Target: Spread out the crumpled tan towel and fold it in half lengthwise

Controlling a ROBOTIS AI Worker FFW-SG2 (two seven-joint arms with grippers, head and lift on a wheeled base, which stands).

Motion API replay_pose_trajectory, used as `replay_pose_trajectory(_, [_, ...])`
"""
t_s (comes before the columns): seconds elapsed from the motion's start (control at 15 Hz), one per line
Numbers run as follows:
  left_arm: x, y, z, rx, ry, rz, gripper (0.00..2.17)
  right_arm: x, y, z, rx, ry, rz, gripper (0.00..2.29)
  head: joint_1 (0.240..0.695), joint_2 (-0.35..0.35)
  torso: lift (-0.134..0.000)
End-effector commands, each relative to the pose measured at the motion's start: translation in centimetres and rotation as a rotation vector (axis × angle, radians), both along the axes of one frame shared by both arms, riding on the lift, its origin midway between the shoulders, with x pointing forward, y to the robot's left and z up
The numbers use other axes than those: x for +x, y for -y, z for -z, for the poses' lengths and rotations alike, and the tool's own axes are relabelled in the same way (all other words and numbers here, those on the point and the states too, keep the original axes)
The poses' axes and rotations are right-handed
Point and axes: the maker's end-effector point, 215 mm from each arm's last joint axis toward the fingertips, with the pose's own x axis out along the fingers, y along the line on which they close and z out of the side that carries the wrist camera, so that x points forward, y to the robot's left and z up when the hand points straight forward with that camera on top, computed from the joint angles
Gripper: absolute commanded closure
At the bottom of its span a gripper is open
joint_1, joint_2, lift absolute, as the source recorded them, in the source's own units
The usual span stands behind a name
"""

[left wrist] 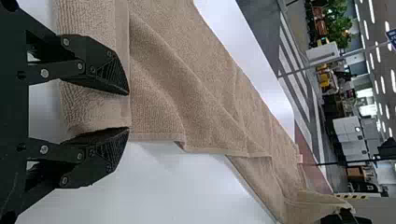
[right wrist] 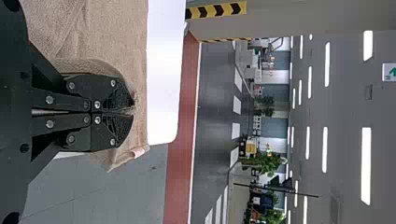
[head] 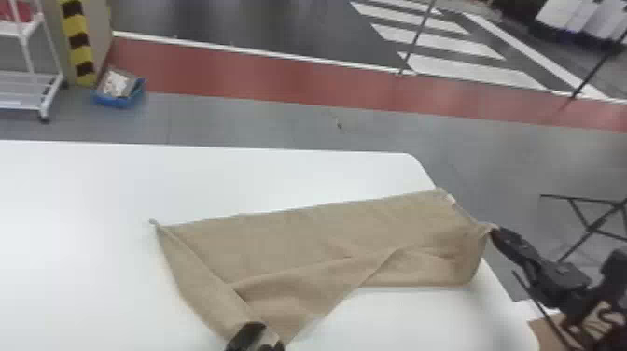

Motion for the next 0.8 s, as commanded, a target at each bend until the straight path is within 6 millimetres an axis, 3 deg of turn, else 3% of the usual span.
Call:
replay_pose_trajectory(0.0, [0.4,-0.3,-0.1,0.005,0.012,-0.019,1.19,0.0,0.0,0.0,0.0,0.002,0.002,1.51,0.695,-0.35,-0.124])
replay_pose_trajectory(0.27, [0.6,-0.4,-1.1,-0.009,0.028,-0.029,1.26,0.0,0.1,-0.1,0.003,0.005,0.002,1.51,0.695,-0.35,-0.124])
replay_pose_trajectory(0.47, [1.6,-0.8,-3.2,-0.054,0.06,-0.06,1.26,0.0,0.2,-0.4,0.003,0.01,0.003,1.51,0.695,-0.35,-0.124])
replay_pose_trajectory(0.73, [5.1,-6.2,-6.9,-0.069,0.144,-0.224,1.26,0.0,0.0,-2.1,-0.013,0.031,-0.013,1.51,0.695,-0.35,-0.124])
